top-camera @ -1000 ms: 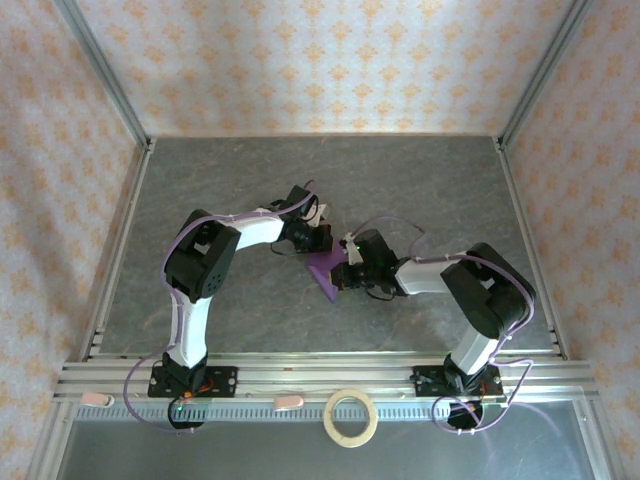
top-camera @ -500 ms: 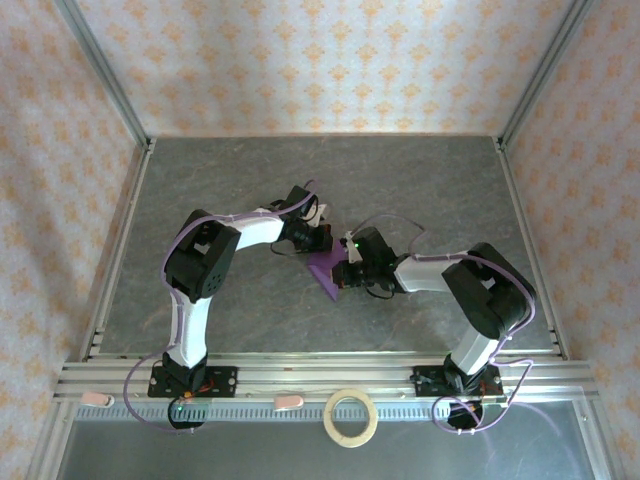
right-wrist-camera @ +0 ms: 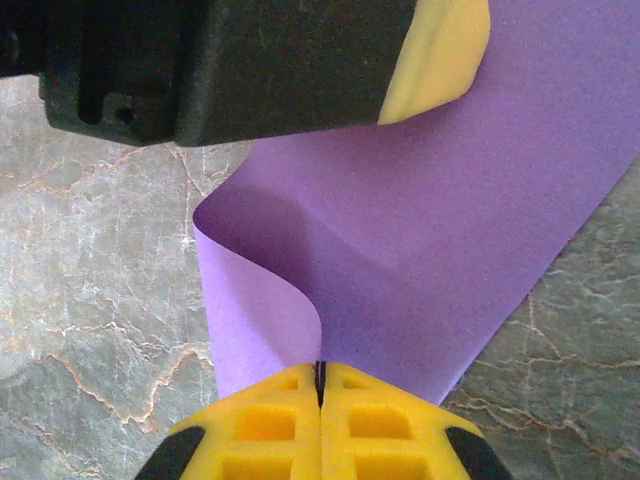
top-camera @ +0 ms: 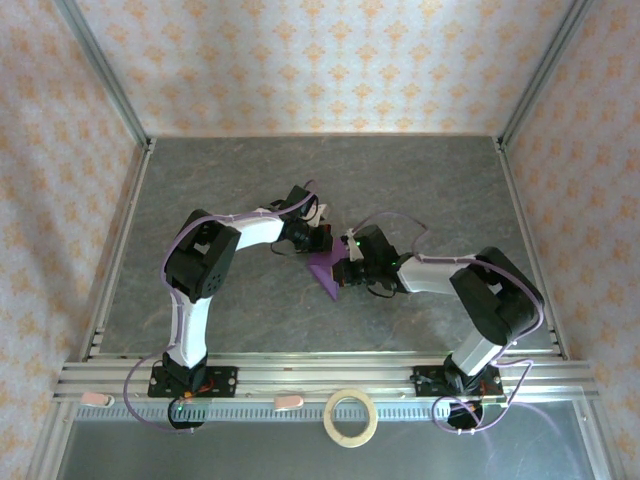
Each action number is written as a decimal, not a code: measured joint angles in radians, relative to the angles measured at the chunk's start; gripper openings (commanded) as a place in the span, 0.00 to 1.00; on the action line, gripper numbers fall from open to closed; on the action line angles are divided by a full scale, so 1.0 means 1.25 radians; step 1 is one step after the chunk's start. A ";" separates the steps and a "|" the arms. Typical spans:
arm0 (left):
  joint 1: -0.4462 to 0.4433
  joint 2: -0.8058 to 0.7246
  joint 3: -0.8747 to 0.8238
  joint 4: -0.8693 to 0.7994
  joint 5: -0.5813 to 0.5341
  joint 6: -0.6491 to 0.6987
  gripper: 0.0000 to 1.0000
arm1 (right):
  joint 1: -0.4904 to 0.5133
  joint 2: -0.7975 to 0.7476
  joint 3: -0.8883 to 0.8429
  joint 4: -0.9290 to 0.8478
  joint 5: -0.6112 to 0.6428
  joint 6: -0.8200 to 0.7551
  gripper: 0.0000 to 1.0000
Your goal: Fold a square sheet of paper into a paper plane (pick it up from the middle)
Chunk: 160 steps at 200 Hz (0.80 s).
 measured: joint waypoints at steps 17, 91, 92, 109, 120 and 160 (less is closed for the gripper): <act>0.000 0.000 0.000 0.000 0.000 0.000 0.01 | 0.000 0.000 0.000 -0.009 0.001 0.000 0.00; 0.000 0.000 0.000 0.000 0.000 0.000 0.01 | 0.000 0.000 0.016 -0.047 0.009 0.005 0.00; 0.000 0.000 0.000 0.000 0.000 0.000 0.01 | 0.000 0.000 0.016 -0.048 0.010 0.005 0.00; 0.000 0.000 0.000 0.000 0.000 0.000 0.01 | 0.000 0.002 0.022 -0.057 0.018 0.005 0.00; 0.000 0.000 0.000 0.000 0.000 0.000 0.01 | 0.000 0.007 0.026 -0.063 0.021 0.005 0.00; 0.000 0.000 0.000 0.000 0.000 0.000 0.01 | 0.000 0.027 0.037 -0.084 0.028 0.005 0.00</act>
